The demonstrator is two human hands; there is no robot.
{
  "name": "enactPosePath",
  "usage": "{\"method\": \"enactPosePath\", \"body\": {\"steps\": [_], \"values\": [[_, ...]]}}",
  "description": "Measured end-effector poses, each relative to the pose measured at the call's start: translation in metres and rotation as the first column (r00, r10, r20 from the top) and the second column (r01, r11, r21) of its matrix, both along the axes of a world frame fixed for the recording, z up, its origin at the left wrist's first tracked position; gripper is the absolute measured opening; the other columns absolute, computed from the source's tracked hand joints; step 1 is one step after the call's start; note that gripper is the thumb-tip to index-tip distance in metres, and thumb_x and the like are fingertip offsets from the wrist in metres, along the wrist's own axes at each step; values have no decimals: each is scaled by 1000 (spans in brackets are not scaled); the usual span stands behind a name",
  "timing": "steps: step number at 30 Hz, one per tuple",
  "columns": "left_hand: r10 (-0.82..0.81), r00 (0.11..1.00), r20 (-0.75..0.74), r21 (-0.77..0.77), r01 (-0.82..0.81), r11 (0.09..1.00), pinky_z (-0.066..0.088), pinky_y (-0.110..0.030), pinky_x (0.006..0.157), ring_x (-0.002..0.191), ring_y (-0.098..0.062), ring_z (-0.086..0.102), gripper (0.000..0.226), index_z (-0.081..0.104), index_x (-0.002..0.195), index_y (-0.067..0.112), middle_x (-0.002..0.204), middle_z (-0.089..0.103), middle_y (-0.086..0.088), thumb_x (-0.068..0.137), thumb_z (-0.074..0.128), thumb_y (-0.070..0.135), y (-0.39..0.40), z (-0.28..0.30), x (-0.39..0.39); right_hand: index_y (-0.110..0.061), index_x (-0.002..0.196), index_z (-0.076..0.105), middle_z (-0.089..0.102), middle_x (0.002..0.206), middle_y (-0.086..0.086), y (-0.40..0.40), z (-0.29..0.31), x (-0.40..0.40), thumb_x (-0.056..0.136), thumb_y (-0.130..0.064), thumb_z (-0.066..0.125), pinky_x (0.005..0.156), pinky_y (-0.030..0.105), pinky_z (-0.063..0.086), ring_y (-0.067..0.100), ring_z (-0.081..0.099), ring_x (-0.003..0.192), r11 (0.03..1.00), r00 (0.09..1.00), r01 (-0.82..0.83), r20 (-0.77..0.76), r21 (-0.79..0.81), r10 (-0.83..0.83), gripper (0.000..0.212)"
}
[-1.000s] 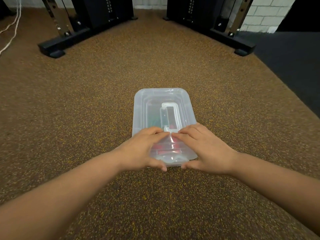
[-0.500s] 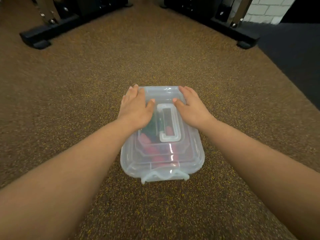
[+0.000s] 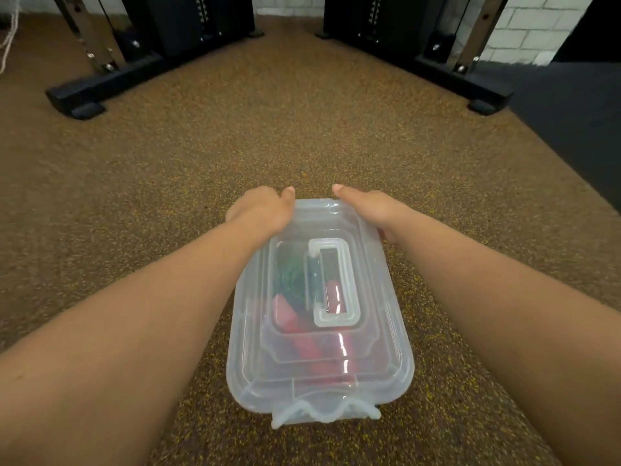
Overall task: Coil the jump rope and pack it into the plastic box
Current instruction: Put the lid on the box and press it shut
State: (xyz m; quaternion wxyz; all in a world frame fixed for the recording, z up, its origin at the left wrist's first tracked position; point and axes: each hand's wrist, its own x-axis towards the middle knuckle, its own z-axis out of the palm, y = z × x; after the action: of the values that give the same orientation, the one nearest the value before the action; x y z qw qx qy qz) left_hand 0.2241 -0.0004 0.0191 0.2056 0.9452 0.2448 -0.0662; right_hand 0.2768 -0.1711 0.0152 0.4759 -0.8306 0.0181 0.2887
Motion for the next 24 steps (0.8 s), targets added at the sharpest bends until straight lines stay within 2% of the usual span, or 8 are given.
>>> {"method": "enactPosePath", "body": {"steps": [3, 5, 9, 13, 15, 17, 21, 24], "values": [[42, 999, -1, 14, -42, 999, 37, -35, 77, 111, -36, 56, 61, 60, 117, 6, 124, 60, -18, 94, 28, 52, 0, -1, 3, -17, 123, 58, 66, 120, 7, 3, -1, 7, 52, -78, 61, 94, 45, 51, 28, 66, 100, 999, 999, -34, -29, -2, 34, 94], [65, 998, 24, 24, -66, 998, 37, -35, 77, 110, -35, 57, 60, 62, 116, 8, 123, 61, -16, 93, 29, 53, -1, -4, 4, -18, 117, 61, 70, 113, 7, 3, 0, 9, 54, -75, 65, 91, 44, 53, 27, 69, 96, 998, 996, -65, -60, 2, 65, 86], [82, 994, 75, -6, -81, 997, 38, -33, 75, 105, -32, 58, 57, 65, 114, 16, 118, 64, -12, 89, 31, 56, -1, -9, 4, -9, 119, 61, 73, 105, 12, -2, -6, 9, 68, -45, 79, 76, 39, 59, 25, 72, 88, 986, 987, -84, -127, 146, 103, 65], [41, 996, 80, -215, -23, 976, 43, -34, 93, 118, -26, 54, 68, 52, 130, 26, 131, 57, 0, 77, 47, 68, 5, -7, 1, -10, 134, 47, 67, 117, 13, -3, -16, 8, 75, -17, 76, 70, 32, 58, 21, 69, 89, 931, 992, -14, -109, 366, 57, 66], [4, 996, 91, -361, 29, 932, 42, -36, 102, 118, -22, 54, 76, 48, 134, 23, 132, 56, 1, 71, 62, 63, 10, -6, -2, -13, 113, 63, 73, 95, 7, -3, -17, 9, 79, -12, 71, 67, 29, 59, 16, 70, 76, 905, 988, -79, -85, 418, 126, 35], [-19, 992, 122, -459, 73, 885, 44, -34, 100, 111, -18, 57, 67, 51, 130, 20, 124, 59, 1, 74, 71, 50, 13, -7, -3, -19, 96, 68, 73, 84, 4, -4, -15, 8, 81, -11, 69, 68, 29, 58, 16, 68, 70, 901, 987, -116, -51, 418, 150, 17], [-4, 981, 196, -493, 102, 864, 46, -30, 92, 101, -16, 60, 52, 57, 121, 24, 112, 62, 2, 75, 74, 42, 14, -13, -3, -20, 109, 63, 69, 100, 5, -4, -15, 11, 80, -20, 72, 81, 33, 56, 18, 68, 83, 935, 981, -195, 79, 295, 180, 31], [21, 977, 214, -498, 91, 862, 47, -34, 96, 102, -18, 60, 49, 59, 117, 26, 111, 62, 2, 74, 75, 42, 14, -16, -3, -22, 108, 64, 69, 110, 10, -4, -15, 11, 77, -27, 75, 92, 40, 53, 23, 67, 94, 950, 971, -220, 142, 222, 192, 34]]}}
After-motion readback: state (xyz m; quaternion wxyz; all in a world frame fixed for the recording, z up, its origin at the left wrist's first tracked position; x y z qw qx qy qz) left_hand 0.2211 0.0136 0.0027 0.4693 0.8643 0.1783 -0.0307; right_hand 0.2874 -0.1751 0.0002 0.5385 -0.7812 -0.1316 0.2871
